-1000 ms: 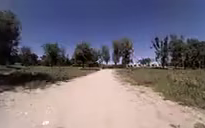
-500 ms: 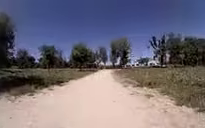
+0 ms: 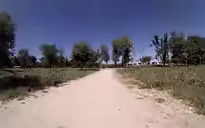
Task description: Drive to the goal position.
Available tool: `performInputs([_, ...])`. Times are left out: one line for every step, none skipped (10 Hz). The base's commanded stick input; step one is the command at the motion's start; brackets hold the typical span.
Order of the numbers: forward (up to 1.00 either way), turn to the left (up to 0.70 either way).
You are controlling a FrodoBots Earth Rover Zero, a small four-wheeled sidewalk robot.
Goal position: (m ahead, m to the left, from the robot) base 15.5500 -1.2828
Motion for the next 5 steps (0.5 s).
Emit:
performInputs([0.85,0.00])
performInputs([0.85,0.00])
performInputs([0.85,0.00])
performInputs([0.85,0.00])
performInputs([0.85,0.00])
